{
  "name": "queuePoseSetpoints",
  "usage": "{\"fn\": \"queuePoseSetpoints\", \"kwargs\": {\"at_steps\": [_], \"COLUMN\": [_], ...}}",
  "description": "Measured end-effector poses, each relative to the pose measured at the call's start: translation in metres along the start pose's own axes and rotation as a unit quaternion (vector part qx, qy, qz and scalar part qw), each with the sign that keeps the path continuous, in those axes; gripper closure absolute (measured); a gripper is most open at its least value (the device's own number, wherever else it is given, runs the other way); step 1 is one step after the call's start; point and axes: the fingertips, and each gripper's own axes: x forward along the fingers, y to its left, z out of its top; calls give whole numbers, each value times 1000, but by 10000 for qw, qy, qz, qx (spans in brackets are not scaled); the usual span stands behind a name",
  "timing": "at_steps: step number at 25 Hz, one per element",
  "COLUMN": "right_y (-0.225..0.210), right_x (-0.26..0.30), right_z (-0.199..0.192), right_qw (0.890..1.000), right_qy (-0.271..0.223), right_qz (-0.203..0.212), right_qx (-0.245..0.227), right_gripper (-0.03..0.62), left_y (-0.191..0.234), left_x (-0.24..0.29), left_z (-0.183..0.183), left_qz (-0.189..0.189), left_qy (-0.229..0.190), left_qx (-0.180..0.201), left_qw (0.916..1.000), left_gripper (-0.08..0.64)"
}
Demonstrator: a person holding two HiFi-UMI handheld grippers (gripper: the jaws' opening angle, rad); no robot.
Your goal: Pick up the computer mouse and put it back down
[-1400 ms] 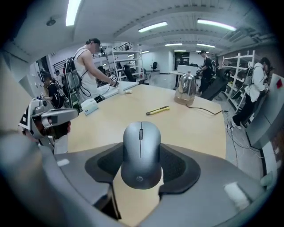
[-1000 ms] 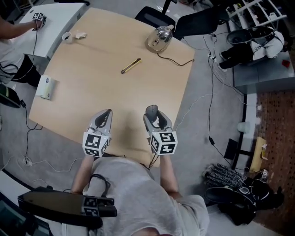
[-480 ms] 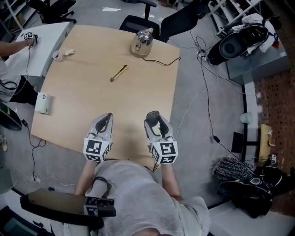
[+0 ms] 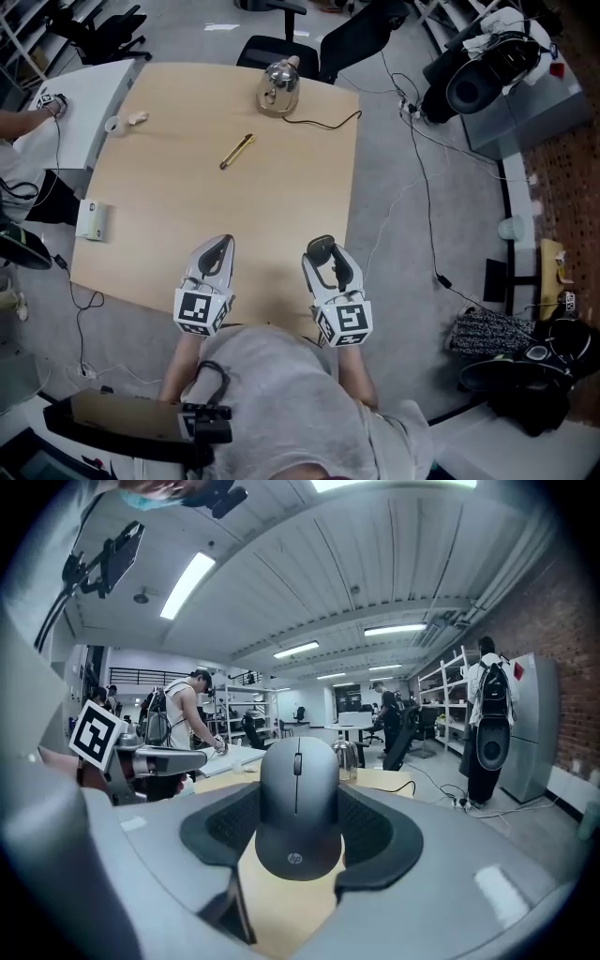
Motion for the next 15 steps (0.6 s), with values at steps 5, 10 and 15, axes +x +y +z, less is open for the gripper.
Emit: {"fn": "queuePoseSetpoints", "kwargs": {"at_steps": [5, 10, 15], "right_y": [-4, 0, 3], "right_x": [1, 1, 1], "right_z": [-5, -4, -4], "right_qw": [9999, 9998, 9998], "right_qy": [112, 53, 81], "right_qz": [42, 166, 197], "right_qx": [-7, -33, -18], "right_gripper": [330, 330, 330], "left_y": [-9, -13, -12], "left_x": [-1, 0, -1], "left_z": [3, 3, 7], "left_qz": [-50, -55, 41], "left_qy": [-17, -63, -95], "left_qx": [186, 255, 288], "left_qw": [9998, 9996, 9995], "left_gripper": [541, 540, 540]}}
